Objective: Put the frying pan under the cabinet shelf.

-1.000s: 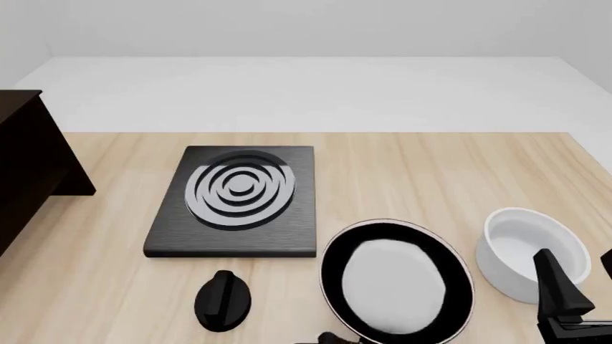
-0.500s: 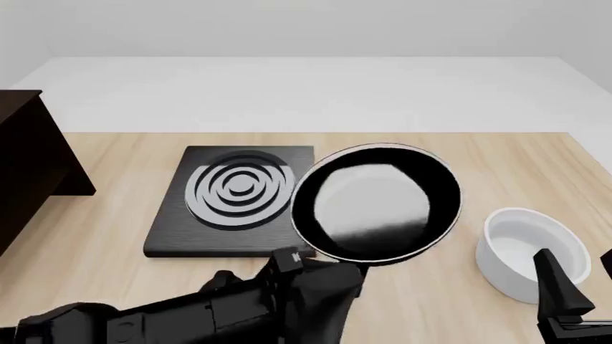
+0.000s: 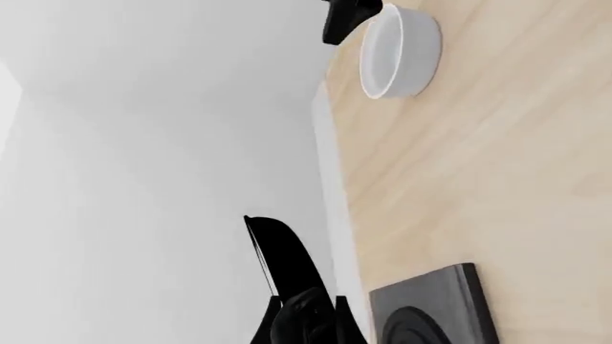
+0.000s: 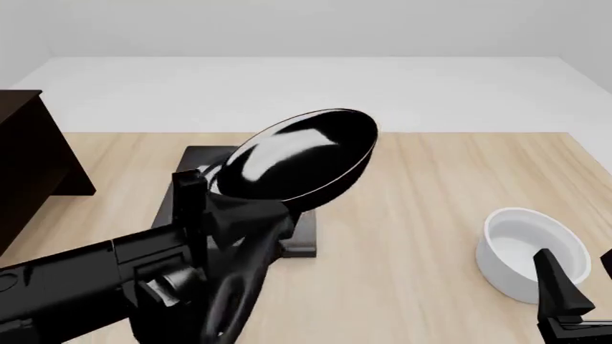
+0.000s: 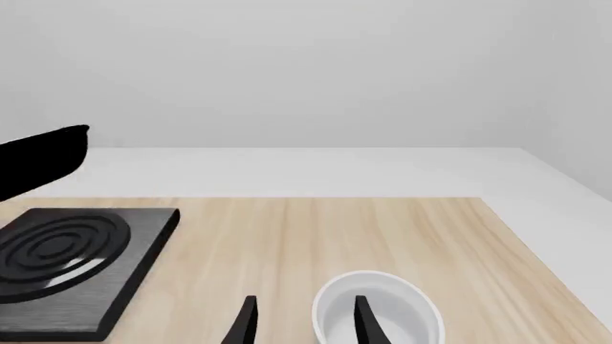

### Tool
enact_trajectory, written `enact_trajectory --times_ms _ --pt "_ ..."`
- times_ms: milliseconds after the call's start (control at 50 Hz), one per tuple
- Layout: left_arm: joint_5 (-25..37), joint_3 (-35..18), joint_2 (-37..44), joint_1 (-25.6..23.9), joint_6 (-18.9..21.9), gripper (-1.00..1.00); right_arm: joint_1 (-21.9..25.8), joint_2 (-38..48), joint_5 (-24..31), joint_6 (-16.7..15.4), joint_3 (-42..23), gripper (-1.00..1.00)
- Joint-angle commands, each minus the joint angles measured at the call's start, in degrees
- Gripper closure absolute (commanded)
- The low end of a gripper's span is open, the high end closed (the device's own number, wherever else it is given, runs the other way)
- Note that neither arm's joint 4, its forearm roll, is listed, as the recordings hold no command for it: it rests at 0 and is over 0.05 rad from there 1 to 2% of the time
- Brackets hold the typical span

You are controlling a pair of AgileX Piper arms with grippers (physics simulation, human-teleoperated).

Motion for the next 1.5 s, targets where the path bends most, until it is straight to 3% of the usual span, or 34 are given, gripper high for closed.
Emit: enact_trajectory --times_ms 20,200,500,1500 --pt "8.68 -1.95 -7.68 4.91 -3.13 1.0 0.0 0.01 0.0 -0.01 0.0 -1.0" --pt "18.57 -3.71 -14.15 8.17 -3.84 1.0 0.0 -0.01 0.0 0.0 0.0 -1.0" --pt "22.0 0.9 -22.86 11.37 1.25 1.0 0.0 0.0 0.0 -0.01 0.0 -1.0" --pt "34.51 6.91 -41.11 19.79 -6.91 1.0 0.0 0.0 0.0 0.01 0.0 -1.0"
